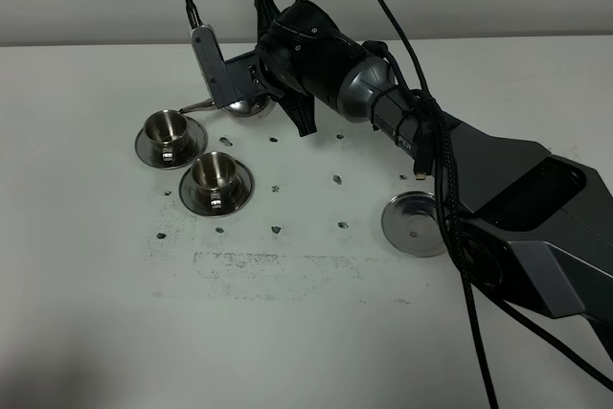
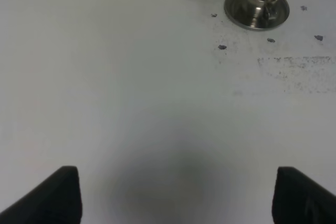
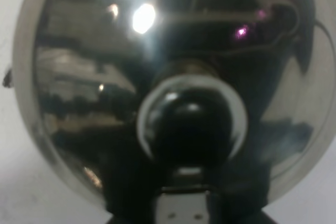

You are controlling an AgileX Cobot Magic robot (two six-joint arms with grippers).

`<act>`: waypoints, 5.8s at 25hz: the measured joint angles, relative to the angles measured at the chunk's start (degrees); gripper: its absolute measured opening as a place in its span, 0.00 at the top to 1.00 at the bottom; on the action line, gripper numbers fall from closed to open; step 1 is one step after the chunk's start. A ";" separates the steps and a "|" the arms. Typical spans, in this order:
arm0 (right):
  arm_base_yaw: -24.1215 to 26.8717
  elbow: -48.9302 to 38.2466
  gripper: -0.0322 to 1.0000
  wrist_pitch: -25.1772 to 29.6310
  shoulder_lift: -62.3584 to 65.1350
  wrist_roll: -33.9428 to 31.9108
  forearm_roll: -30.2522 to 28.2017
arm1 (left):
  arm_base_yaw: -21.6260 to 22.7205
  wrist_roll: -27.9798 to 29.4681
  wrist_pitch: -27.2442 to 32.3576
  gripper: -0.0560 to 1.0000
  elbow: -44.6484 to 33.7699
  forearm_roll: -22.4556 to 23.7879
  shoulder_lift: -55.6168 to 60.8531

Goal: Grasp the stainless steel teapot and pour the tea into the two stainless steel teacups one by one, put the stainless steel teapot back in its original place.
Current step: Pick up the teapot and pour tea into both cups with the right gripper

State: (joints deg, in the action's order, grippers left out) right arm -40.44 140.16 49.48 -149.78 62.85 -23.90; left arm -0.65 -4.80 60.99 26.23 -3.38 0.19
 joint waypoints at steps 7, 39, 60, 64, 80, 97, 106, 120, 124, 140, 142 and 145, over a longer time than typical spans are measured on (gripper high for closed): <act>0.00 0.00 0.80 0.00 0.00 -1.75 -0.25 | 0.00 0.00 0.00 0.27 0.00 0.00 0.00; -2.94 0.00 0.80 0.89 0.00 -13.08 -8.68 | 0.00 0.00 0.00 0.27 0.00 0.00 0.00; -5.14 0.00 0.80 0.30 0.00 -15.28 -15.93 | 0.00 0.00 0.00 0.27 0.00 0.00 0.00; -5.26 -0.12 0.80 0.30 0.00 -15.22 -16.06 | 0.00 0.00 0.00 0.27 0.00 0.00 0.00; -5.62 -3.00 0.80 -1.17 0.00 -12.27 -16.91 | 0.00 0.00 0.00 0.27 0.00 0.00 0.00; -5.62 -3.00 0.80 -2.78 0.00 -12.33 -19.00 | 0.00 0.00 0.00 0.27 0.00 0.00 0.00; -5.62 -3.00 0.80 -3.21 0.00 -13.17 -19.60 | 0.00 0.00 0.00 0.27 0.00 0.00 0.00; -5.62 -3.00 0.80 -3.25 0.00 -13.36 -19.82 | 0.00 0.00 0.00 0.27 0.00 0.00 0.00; -5.62 -3.00 0.80 -3.25 0.00 -13.36 -19.82 | 0.00 0.00 0.00 0.27 0.00 0.00 0.00; -5.62 -3.00 0.80 -3.70 0.00 -13.36 -20.35 | 0.00 0.00 0.00 0.27 0.00 0.00 0.00; -5.62 -3.00 0.80 -3.70 0.00 -13.36 -20.52 | 0.00 0.00 0.00 0.27 0.00 0.00 0.00; -5.62 -3.00 0.80 -3.70 0.00 -13.36 -20.63 | 0.00 0.00 0.00 0.27 0.00 0.00 0.00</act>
State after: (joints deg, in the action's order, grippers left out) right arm -46.06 137.16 45.78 -149.78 49.49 -44.53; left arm -0.65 -4.80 60.99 26.23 -3.38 0.19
